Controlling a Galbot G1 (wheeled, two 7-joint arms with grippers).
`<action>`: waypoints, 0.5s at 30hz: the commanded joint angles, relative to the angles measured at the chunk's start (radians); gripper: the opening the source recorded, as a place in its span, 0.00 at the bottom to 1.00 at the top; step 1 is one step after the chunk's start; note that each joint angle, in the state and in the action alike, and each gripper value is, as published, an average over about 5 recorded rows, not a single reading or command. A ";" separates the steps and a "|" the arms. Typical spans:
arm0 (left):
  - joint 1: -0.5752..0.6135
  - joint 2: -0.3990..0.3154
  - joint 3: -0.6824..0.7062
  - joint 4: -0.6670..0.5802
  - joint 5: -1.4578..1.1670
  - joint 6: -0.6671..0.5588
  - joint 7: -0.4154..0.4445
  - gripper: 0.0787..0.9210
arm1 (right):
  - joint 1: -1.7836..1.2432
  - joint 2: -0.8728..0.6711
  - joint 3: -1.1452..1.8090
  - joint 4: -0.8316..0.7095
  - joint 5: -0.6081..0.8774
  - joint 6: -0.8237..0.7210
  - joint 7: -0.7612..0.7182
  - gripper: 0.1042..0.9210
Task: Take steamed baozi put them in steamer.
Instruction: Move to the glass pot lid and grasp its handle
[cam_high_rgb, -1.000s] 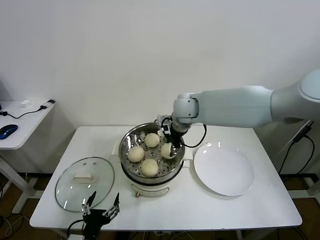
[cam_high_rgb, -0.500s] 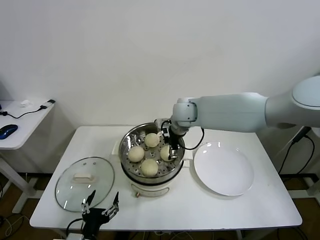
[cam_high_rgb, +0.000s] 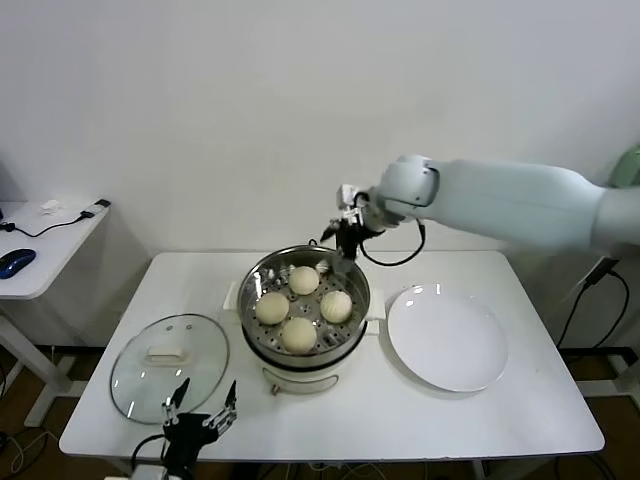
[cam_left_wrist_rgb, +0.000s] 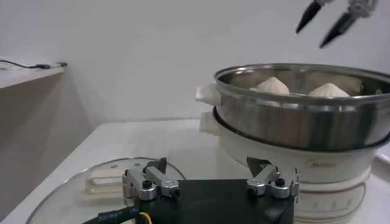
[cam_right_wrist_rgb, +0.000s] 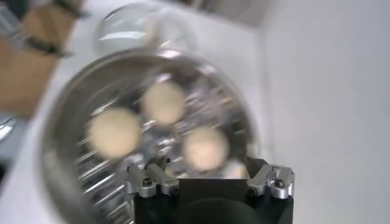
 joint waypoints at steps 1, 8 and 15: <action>-0.024 0.016 -0.006 -0.013 -0.083 0.045 -0.020 0.88 | -0.484 -0.327 0.651 0.124 -0.036 -0.017 0.584 0.88; -0.037 0.056 -0.037 -0.026 -0.084 0.022 0.067 0.88 | -1.013 -0.492 1.095 0.254 -0.166 0.098 0.618 0.88; -0.068 0.060 -0.045 -0.021 -0.091 0.008 0.053 0.88 | -1.631 -0.371 1.692 0.303 -0.290 0.197 0.555 0.88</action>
